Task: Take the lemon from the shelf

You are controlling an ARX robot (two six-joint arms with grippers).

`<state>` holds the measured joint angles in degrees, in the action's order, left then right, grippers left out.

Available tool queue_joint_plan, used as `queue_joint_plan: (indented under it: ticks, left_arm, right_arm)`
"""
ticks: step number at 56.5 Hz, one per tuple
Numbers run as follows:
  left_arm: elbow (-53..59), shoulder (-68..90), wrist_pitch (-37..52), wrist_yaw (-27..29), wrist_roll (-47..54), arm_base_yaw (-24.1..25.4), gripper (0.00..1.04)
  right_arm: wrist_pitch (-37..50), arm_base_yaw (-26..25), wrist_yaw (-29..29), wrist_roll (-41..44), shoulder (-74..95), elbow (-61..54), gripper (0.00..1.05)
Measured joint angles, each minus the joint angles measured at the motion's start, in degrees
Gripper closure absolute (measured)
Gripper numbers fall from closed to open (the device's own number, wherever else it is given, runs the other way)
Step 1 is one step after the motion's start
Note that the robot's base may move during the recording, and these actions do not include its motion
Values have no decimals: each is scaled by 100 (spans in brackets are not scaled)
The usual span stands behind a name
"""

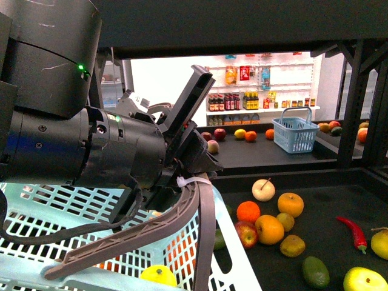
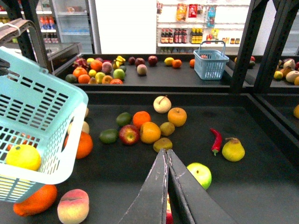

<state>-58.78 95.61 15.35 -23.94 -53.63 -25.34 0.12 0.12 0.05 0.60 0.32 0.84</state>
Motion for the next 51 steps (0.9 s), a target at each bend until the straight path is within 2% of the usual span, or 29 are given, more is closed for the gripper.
queue_joint_plan:
  ticks: [21, 33, 37, 42, 48, 51]
  left_arm:
    - [0, 0, 0, -4, 11, 0, 96]
    - [0, 0, 17, 35, 4, -2, 96]
    - [155, 4, 754, 542, -238, -11, 96]
    - [168, -2, 1032, 887, -315, 61, 96]
    - [243, -39, 1495, 1438, -833, 511, 96]
    - [385, -103, 1757, 1733, -1141, 796, 96]
  right_arm:
    - [-2, 0, -4, 2, -2, 0, 100]
    - [-2, 0, -4, 0, -2, 0, 63]
    - [-2, 0, -4, 0, -2, 0, 48]
    - [-2, 0, -4, 0, -2, 0, 34]
    - [-2, 0, -4, 0, -2, 0, 9]
    - [-2, 0, -4, -7, -2, 0, 7]
